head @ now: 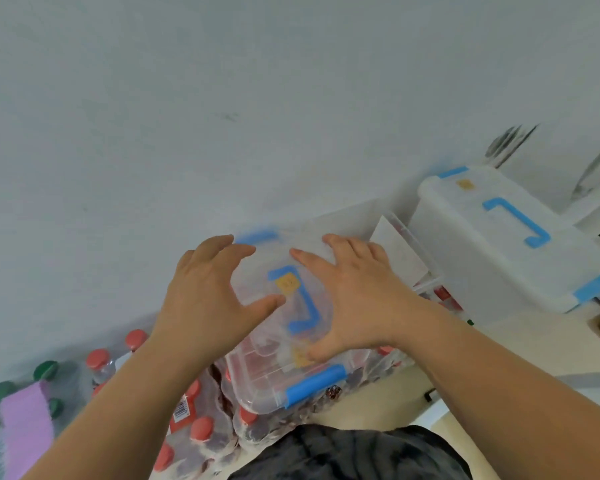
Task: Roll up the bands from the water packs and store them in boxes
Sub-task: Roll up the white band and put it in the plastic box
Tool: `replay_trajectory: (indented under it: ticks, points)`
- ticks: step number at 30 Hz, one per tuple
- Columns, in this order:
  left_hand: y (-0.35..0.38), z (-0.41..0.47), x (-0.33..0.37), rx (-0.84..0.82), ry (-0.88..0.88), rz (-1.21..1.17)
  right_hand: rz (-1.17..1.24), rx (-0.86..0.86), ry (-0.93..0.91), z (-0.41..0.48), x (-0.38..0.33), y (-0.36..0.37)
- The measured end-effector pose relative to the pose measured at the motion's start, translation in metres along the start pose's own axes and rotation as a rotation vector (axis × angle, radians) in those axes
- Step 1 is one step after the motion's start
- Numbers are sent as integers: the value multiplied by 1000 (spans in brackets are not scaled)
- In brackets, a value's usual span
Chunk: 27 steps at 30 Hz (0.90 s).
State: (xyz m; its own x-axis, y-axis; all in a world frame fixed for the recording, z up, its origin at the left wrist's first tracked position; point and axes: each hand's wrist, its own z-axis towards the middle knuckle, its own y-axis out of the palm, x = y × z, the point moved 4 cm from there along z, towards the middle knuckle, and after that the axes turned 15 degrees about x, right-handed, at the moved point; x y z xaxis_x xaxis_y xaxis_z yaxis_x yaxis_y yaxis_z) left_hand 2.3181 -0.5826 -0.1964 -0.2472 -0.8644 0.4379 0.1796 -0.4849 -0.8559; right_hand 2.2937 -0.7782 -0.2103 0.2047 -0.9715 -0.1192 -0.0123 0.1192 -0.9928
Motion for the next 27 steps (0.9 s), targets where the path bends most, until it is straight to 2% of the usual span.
replay_trajectory:
  ticks: [5,8,11,16,21,27]
  points:
    - [17,24,39,-33,132,-6,7,70,296,-16,47,-11]
    - [39,35,63,-128,227,23,-83,109,502,-25,78,-8]
    - [67,47,79,-248,291,69,-153,99,618,-27,93,4]
    - [103,69,85,-379,281,127,-145,72,701,-16,103,18]
    - [117,79,80,-490,350,225,-125,77,694,-12,102,27]
    - [119,79,78,-461,414,267,-29,69,681,-19,108,46]
